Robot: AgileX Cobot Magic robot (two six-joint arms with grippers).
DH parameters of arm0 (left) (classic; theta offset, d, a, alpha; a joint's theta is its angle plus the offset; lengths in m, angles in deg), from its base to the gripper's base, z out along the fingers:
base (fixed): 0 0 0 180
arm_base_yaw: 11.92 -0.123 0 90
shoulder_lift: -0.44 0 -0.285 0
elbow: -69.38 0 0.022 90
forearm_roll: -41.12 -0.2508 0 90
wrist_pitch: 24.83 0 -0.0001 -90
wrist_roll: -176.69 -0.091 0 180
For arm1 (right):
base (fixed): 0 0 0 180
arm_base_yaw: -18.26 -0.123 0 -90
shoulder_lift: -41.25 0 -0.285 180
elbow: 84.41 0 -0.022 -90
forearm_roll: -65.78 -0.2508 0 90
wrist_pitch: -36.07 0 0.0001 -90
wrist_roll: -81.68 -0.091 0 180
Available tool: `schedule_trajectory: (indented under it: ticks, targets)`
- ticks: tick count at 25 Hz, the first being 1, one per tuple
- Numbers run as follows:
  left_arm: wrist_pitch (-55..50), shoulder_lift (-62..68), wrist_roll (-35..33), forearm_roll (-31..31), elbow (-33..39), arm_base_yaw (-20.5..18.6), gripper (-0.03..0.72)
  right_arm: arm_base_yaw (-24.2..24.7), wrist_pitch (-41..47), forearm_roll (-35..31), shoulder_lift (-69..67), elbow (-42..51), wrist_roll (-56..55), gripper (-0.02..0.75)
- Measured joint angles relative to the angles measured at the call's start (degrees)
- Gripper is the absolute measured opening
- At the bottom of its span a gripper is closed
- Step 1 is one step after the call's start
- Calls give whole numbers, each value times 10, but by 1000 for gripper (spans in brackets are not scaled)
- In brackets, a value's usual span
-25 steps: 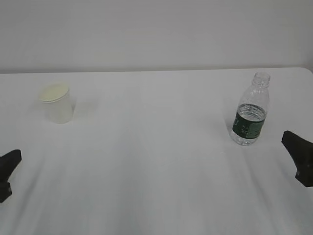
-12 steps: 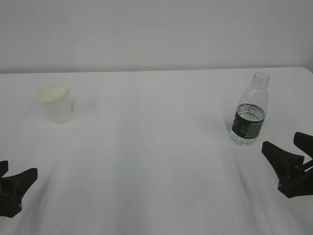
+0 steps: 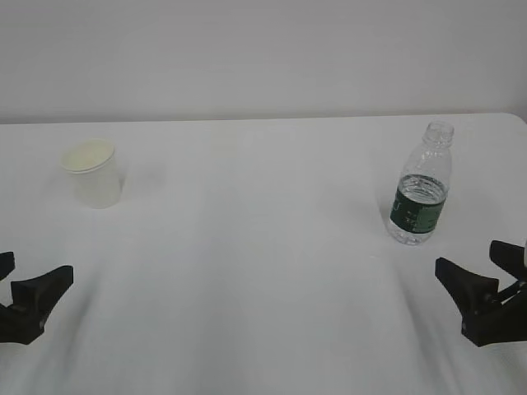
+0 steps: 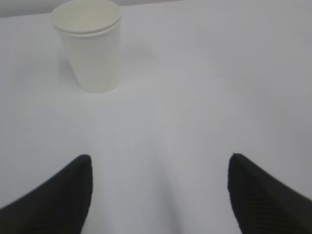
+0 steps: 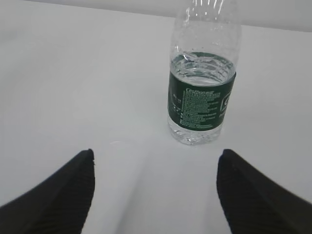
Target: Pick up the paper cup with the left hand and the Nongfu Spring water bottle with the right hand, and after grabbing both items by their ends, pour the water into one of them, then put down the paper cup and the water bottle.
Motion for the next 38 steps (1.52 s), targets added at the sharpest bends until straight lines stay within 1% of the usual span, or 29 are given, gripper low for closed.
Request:
schedule_trajectory:
  ticks: [8,15,23,32,38]
  targets:
    - [1,0,0,1,-10,0,575,0,-1,-2,-1,-1,-19,589]
    - [1,0,0,1,-10,0,571,0,-2,-41,-1,-10,31,589]
    - [1,31,0,16,-37,0,570,0,-3,-45,-21,-41,40,589]
    - [1,67,-42,18,-86,0,568,0,-4,-43,-90,-76,41,589]
    - [1,89,-42,21,-110,0,568,0,-4,-42,-115,-105,43,589]
